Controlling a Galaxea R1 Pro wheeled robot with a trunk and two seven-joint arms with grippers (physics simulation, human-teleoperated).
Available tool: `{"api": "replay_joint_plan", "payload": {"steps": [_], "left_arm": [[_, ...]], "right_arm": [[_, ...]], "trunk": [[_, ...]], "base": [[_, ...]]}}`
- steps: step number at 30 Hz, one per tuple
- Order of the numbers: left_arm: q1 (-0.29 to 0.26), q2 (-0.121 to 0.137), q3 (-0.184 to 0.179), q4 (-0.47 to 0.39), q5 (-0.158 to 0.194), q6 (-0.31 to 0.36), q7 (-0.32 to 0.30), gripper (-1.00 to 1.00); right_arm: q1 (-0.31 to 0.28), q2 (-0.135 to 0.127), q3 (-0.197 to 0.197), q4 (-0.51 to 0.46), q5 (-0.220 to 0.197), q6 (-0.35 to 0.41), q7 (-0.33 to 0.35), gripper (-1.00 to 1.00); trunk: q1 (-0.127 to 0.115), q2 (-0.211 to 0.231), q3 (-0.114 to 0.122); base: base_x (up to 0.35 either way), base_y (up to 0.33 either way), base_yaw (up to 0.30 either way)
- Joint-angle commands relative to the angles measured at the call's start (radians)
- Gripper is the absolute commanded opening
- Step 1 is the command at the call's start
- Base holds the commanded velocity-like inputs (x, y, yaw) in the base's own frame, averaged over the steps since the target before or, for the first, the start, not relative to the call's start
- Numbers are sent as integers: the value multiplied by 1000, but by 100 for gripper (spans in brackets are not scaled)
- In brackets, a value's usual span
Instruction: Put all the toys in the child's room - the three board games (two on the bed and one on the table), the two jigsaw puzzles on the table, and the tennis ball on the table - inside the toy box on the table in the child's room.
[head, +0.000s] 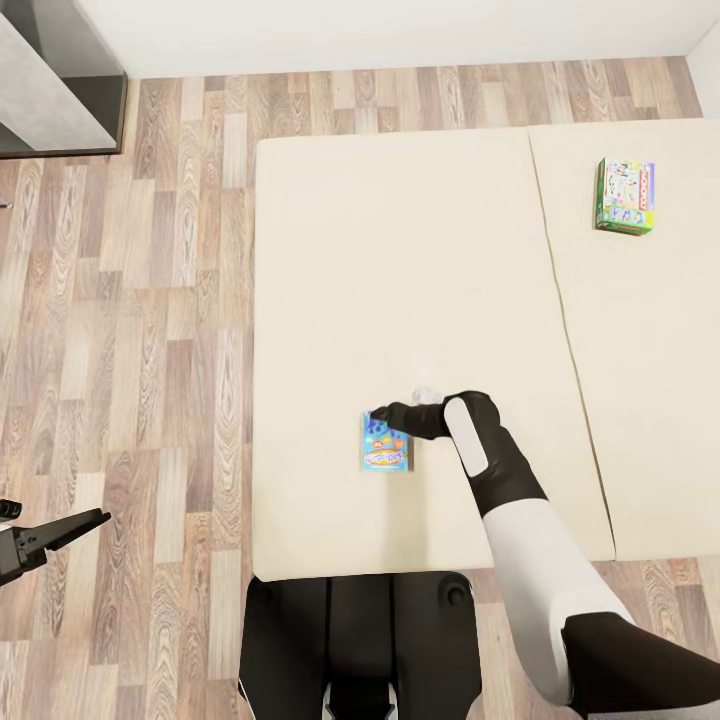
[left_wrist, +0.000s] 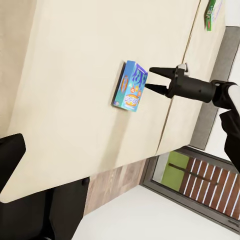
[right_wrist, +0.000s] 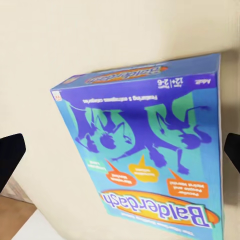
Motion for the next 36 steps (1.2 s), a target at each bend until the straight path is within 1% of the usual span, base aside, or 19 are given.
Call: {"api": "replay_joint_plan", "payload": {"steps": [1,10,18,22,28,36], "left_arm": [[0,0,0,0,-1,11,-5,100],[0,1,0,1,-1,11,-5,100],[0,1,0,1,-1,10,-5,100],[0,1,1,1,-1,11,-5,100],[0,1,1,1,-1,11,-5,100],[0,1,1,1,-1,11,-5,100]], "right_arm": [[-1,1,-1,-1,-6,4,-7,100],[-2,1,-1,2,-4,3,-15,100],[-2,1,-1,53,0,-3,-28,100],[-2,1,-1,74,1,-7,-46,100],[-2,1,-1,82,0,-10,-70,100],[-2,1,-1,85,0,-11,-78,100]], "trunk": [[1,-2,-1],[1,-2,-1],[1,-2,-1],[1,-2,-1],[1,-2,-1],[1,-2,-1]], "base": [[0,0,0],[0,0,0],[0,0,0],[0,0,0],[0,0,0],[0,0,0]]}}
